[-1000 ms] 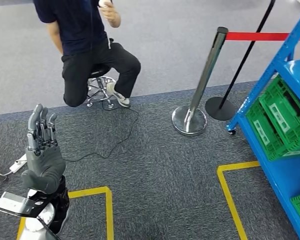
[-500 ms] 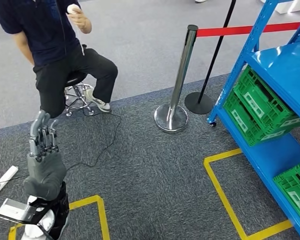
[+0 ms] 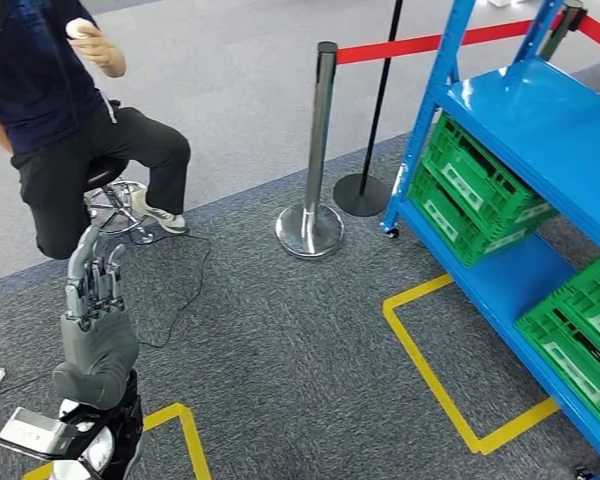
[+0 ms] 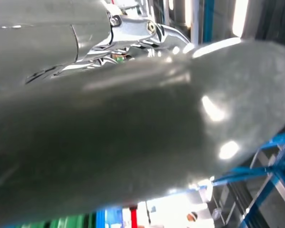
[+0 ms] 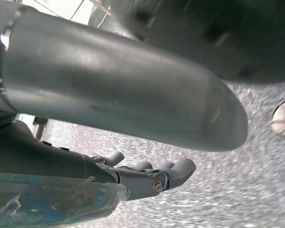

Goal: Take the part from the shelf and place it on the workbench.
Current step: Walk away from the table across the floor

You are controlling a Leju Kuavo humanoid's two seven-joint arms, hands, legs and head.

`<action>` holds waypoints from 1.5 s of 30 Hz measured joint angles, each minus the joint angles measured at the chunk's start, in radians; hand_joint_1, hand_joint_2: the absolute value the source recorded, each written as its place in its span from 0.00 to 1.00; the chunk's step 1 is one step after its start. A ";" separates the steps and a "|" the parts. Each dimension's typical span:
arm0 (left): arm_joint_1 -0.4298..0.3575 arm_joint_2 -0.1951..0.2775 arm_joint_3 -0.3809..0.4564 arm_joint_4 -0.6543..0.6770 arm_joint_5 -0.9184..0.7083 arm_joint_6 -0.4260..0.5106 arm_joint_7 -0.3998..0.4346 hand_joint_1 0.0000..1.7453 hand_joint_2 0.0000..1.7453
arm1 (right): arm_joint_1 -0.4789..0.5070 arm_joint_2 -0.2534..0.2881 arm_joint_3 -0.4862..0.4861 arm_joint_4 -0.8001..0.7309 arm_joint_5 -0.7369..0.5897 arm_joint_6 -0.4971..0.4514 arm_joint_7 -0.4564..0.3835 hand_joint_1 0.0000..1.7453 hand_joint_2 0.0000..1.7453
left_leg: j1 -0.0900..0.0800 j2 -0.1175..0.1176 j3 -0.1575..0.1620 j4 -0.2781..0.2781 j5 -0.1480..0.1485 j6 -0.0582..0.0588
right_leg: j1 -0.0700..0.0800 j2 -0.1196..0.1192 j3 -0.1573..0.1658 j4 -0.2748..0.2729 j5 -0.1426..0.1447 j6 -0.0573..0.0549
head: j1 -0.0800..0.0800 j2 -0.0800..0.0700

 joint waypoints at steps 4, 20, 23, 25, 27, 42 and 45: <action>0.004 0.001 -0.001 -0.004 0.000 0.000 0.000 0.00 0.00 | 0.002 0.000 0.000 0.000 0.000 0.001 0.001 0.00 0.00 | 0.004 -0.066 -0.057 0.139 -0.083 -0.013 | -0.010 0.042 0.010 -0.016 0.009 -0.015 | -0.007 0.000; 0.014 0.002 -0.002 -0.014 0.000 0.000 0.000 0.00 0.00 | 0.006 0.003 0.000 -0.001 0.000 0.003 0.001 0.00 0.00 | 0.014 -0.090 -0.001 0.004 -0.001 0.017 | -0.020 0.060 -0.110 0.215 -0.111 0.027 | -0.003 0.000; 0.015 0.002 -0.002 -0.014 0.000 0.000 0.000 0.00 0.00 | 0.006 0.004 0.000 -0.001 0.002 0.003 0.001 0.00 0.00 | 0.007 -0.060 0.002 0.005 -0.004 0.021 | -0.019 0.054 -0.138 0.283 -0.121 0.022 | -0.003 0.000; 0.013 0.002 -0.002 -0.014 0.000 0.000 0.000 0.00 0.00 | 0.007 0.004 0.000 -0.001 0.004 0.003 0.000 0.00 0.00 | 0.005 -0.045 0.007 0.005 -0.007 0.021 | -0.014 0.034 -0.071 0.161 -0.057 0.012 | -0.003 0.000; 0.009 0.002 -0.002 -0.014 0.002 0.000 0.000 0.00 0.00 | 0.003 0.004 0.000 -0.001 0.006 0.002 -0.002 0.00 0.00 | 0.001 -0.032 0.010 0.006 -0.010 0.015 | -0.002 -0.001 -0.008 0.042 -0.017 0.003 | -0.004 0.000; -0.031 0.009 0.005 -0.011 0.012 -0.001 0.000 0.00 0.00 | -0.004 0.003 0.000 -0.001 0.010 0.002 -0.006 0.00 0.00 | 0.025 -0.141 -0.026 0.062 -0.001 -0.035 | -0.011 0.133 0.011 0.003 -0.003 -0.008 | -0.017 0.000; -0.039 0.010 0.009 -0.006 0.013 0.005 0.000 0.00 0.00 | -0.003 0.002 0.000 -0.001 0.009 0.002 -0.006 0.00 0.00 | 0.028 -0.157 -0.007 0.014 -0.005 -0.016 | -0.016 0.161 -0.009 0.011 0.000 0.006 | -0.017 0.000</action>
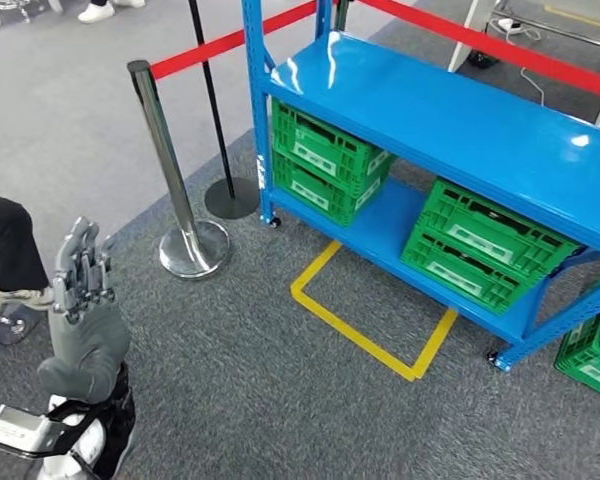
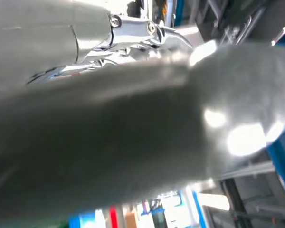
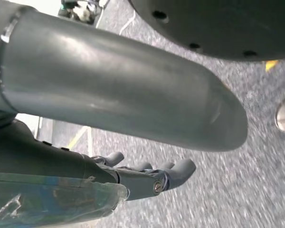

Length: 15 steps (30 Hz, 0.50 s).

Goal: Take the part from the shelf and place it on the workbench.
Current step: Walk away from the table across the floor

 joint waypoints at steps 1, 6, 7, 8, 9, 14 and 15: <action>-0.001 0.000 0.005 0.002 0.004 0.007 0.000 0.00 0.00 | 0.002 0.000 0.000 0.000 -0.001 0.000 0.000 0.00 0.00 | -0.002 0.010 0.001 0.000 0.000 0.007 | -0.002 -0.006 -0.005 0.003 -0.002 0.004 | 0.001 0.000; 0.023 -0.005 0.069 0.006 0.044 0.030 0.002 0.00 0.00 | 0.002 0.004 -0.001 0.000 -0.011 -0.003 0.000 0.00 0.00 | -0.006 0.068 0.006 -0.003 -0.003 0.030 | -0.002 -0.098 -0.117 0.235 -0.116 0.022 | 0.011 0.000; 0.027 -0.005 0.080 0.007 0.048 0.030 0.002 0.00 0.00 | 0.002 0.005 -0.001 0.000 -0.011 -0.004 0.000 0.00 0.00 | -0.006 0.079 0.007 -0.003 -0.004 0.031 | -0.004 -0.102 -0.137 0.277 -0.127 0.023 | 0.011 0.000; 0.029 -0.006 0.087 0.008 0.050 0.030 0.002 0.00 0.00 | 0.003 0.005 -0.001 0.000 -0.011 -0.004 0.000 0.00 0.00 | -0.007 0.088 0.008 -0.003 -0.005 0.031 | -0.004 -0.105 -0.140 0.283 -0.119 0.023 | 0.011 0.000; 0.030 -0.006 0.093 0.009 0.051 0.030 0.002 0.00 0.00 | 0.004 0.005 -0.002 0.000 -0.011 -0.004 0.000 0.00 0.00 | -0.007 0.097 0.009 -0.003 -0.007 0.030 | -0.004 -0.107 -0.123 0.251 -0.094 0.021 | 0.011 0.000; 0.039 -0.013 0.123 0.011 0.067 0.046 0.026 0.00 0.00 | -0.001 0.005 -0.007 0.000 -0.022 -0.007 0.000 0.00 0.00 | -0.013 0.134 0.022 -0.006 -0.014 0.011 | 0.018 -0.168 0.009 0.008 -0.013 -0.004 | 0.009 0.000; 0.046 -0.016 0.140 0.015 0.090 0.040 0.044 0.00 0.00 | 0.000 0.005 -0.010 0.000 -0.028 -0.008 0.002 0.00 0.00 | -0.014 0.144 0.025 -0.009 -0.014 0.006 | 0.020 -0.161 0.011 0.002 -0.012 -0.009 | 0.009 0.000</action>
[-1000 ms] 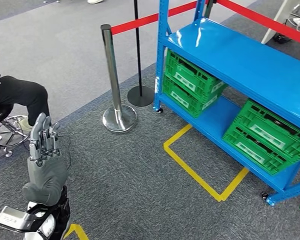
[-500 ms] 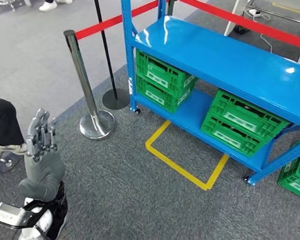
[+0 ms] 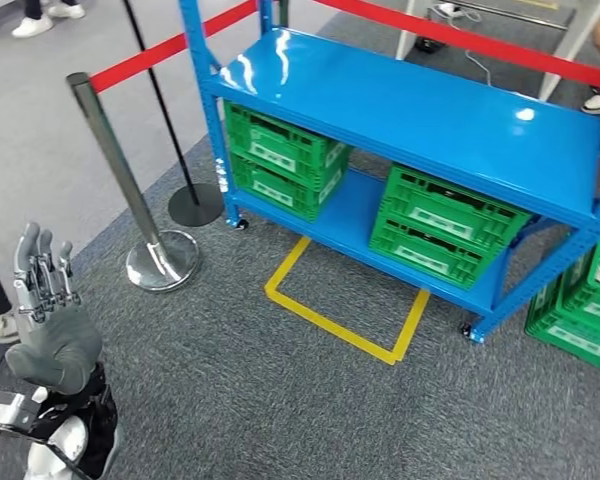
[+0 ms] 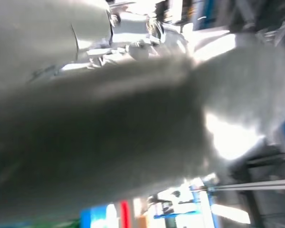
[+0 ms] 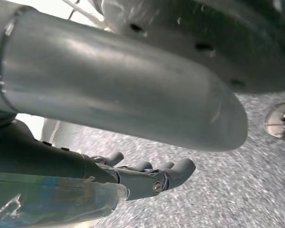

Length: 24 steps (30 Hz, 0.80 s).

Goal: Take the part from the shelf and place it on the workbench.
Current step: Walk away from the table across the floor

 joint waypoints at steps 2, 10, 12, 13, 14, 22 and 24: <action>0.013 -0.006 0.050 0.015 0.070 -0.046 0.046 0.00 0.00 | 0.006 0.001 -0.008 0.000 -0.011 -0.002 0.006 0.00 0.00 | 0.001 0.002 0.005 0.000 -0.007 -0.010 | -0.006 0.020 0.004 -0.012 0.007 -0.009 | -0.002 0.000; 0.038 -0.065 0.435 0.219 0.078 -0.191 0.152 0.00 0.00 | 0.013 0.016 -0.032 0.000 -0.017 -0.010 0.026 0.00 0.00 | 0.006 -0.076 -0.106 0.195 -0.052 -0.031 | -0.016 0.109 0.016 -0.021 0.012 -0.023 | -0.012 0.000; 0.028 -0.082 0.534 0.277 0.041 -0.198 0.167 0.00 0.00 | 0.013 0.019 -0.033 0.000 -0.012 -0.013 0.031 0.00 0.00 | 0.018 -0.108 -0.051 0.072 0.004 -0.037 | -0.016 0.131 0.011 -0.009 0.006 -0.014 | -0.015 0.000; 0.021 -0.090 0.583 0.305 0.027 -0.199 0.177 0.00 0.00 | 0.012 0.019 -0.033 0.000 -0.008 -0.014 0.035 0.00 0.00 | 0.022 -0.122 -0.031 0.031 0.014 -0.035 | -0.015 0.140 0.008 -0.003 0.003 -0.008 | -0.015 0.000; 0.013 -0.098 0.634 0.336 0.009 -0.196 0.186 0.00 0.00 | 0.012 0.019 -0.033 0.000 -0.003 -0.016 0.039 0.00 0.00 | 0.023 -0.132 -0.021 0.009 0.013 -0.031 | -0.014 0.148 0.001 0.000 0.001 -0.004 | -0.017 0.000; -0.044 -0.117 0.996 0.623 -0.121 -0.176 0.202 0.00 0.00 | 0.011 0.027 -0.020 0.000 0.034 -0.024 0.053 0.00 0.00 | 0.016 -0.064 -0.008 0.002 0.005 0.012 | -0.023 0.060 -0.119 0.248 -0.136 0.021 | -0.006 0.000; -0.057 -0.122 1.043 0.658 -0.140 -0.183 0.202 0.00 0.00 | 0.011 0.028 -0.017 0.000 0.036 -0.024 0.053 0.00 0.00 | 0.016 -0.048 -0.005 0.002 0.002 0.012 | -0.024 0.054 -0.124 0.262 -0.123 0.020 | -0.005 0.000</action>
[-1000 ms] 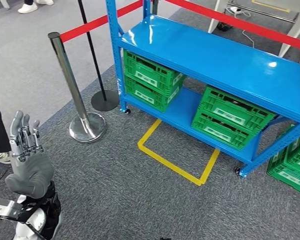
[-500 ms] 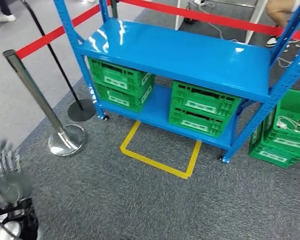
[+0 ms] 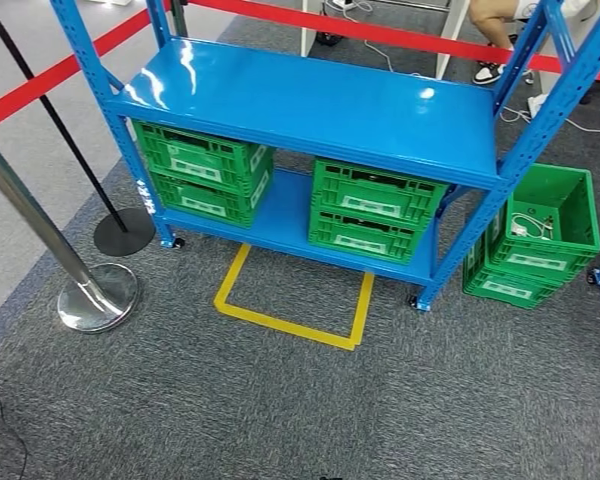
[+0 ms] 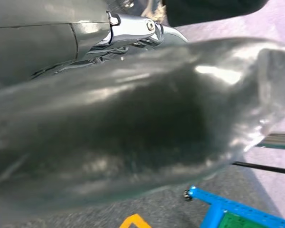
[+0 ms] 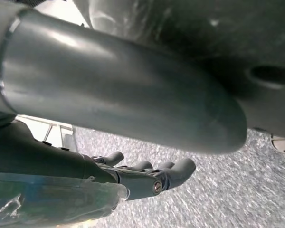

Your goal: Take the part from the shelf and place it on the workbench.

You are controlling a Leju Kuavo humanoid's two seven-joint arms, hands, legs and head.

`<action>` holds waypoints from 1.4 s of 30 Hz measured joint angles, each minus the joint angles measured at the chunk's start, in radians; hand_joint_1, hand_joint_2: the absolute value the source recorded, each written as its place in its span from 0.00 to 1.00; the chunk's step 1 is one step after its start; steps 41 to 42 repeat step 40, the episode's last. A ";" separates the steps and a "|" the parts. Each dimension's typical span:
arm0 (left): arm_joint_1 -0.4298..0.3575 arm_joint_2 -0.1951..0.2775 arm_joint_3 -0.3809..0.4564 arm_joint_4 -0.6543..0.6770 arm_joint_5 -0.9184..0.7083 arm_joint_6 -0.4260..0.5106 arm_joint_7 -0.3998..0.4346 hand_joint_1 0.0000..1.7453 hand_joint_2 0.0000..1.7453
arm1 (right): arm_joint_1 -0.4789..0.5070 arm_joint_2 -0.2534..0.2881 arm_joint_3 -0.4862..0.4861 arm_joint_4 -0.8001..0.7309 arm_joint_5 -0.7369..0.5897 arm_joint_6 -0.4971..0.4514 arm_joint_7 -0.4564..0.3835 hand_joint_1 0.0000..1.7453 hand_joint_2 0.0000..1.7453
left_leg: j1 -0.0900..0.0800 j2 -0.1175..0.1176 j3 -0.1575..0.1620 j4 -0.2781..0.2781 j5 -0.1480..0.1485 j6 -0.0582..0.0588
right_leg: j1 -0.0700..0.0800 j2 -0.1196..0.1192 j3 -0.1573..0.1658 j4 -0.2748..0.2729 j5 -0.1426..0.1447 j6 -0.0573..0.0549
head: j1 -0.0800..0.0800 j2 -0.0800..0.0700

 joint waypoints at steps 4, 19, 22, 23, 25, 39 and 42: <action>-0.026 -0.011 0.073 0.056 -0.045 0.019 0.027 0.00 0.00 | -0.005 0.000 0.008 0.000 0.010 -0.002 0.004 0.00 0.00 | -0.003 0.027 0.015 0.000 -0.010 -0.012 | 0.013 -0.044 0.124 -0.232 0.102 -0.016 | 0.000 0.000; -0.087 0.082 0.139 0.697 -0.542 0.070 0.465 0.00 0.00 | -0.021 -0.001 0.039 0.000 0.023 0.033 0.043 0.00 0.00 | 0.008 -0.079 -0.008 0.047 -0.010 -0.048 | 0.010 0.087 0.153 -0.274 0.116 -0.030 | -0.015 0.000; -0.094 0.083 0.050 0.782 -0.675 0.085 0.572 0.00 0.00 | -0.024 -0.004 0.039 0.000 0.009 0.037 0.050 0.00 0.00 | 0.008 -0.092 0.009 0.007 -0.014 -0.028 | 0.006 0.118 0.129 -0.263 0.115 -0.015 | -0.014 0.000; -0.097 0.082 0.021 0.803 -0.701 0.075 0.589 0.00 0.00 | -0.022 -0.005 0.038 0.000 0.003 0.038 0.053 0.00 0.00 | 0.006 -0.082 0.009 0.006 -0.014 -0.020 | 0.003 0.120 0.125 -0.261 0.115 -0.010 | -0.012 0.000; -0.104 0.081 -0.030 0.834 -0.737 0.042 0.606 0.00 0.00 | -0.020 -0.007 0.036 0.000 -0.007 0.041 0.059 0.00 0.00 | 0.004 -0.062 0.011 0.005 -0.013 -0.004 | 0.000 0.082 0.103 -0.218 0.087 0.000 | -0.005 0.000; -0.111 0.096 -0.203 0.905 -0.840 -0.044 0.677 0.00 0.50 | -0.028 -0.020 0.019 0.000 -0.037 0.052 0.065 0.00 0.00 | -0.005 0.051 0.047 -0.005 -0.036 -0.034 | 0.011 -0.026 0.134 -0.267 0.114 -0.022 | 0.003 0.000; -0.111 0.097 -0.205 0.906 -0.843 -0.045 0.678 0.00 0.67 | -0.027 -0.020 0.018 0.000 -0.037 0.052 0.065 0.00 0.00 | -0.004 0.050 0.049 -0.005 -0.038 -0.037 | 0.009 -0.021 0.137 -0.272 0.117 -0.025 | 0.003 0.000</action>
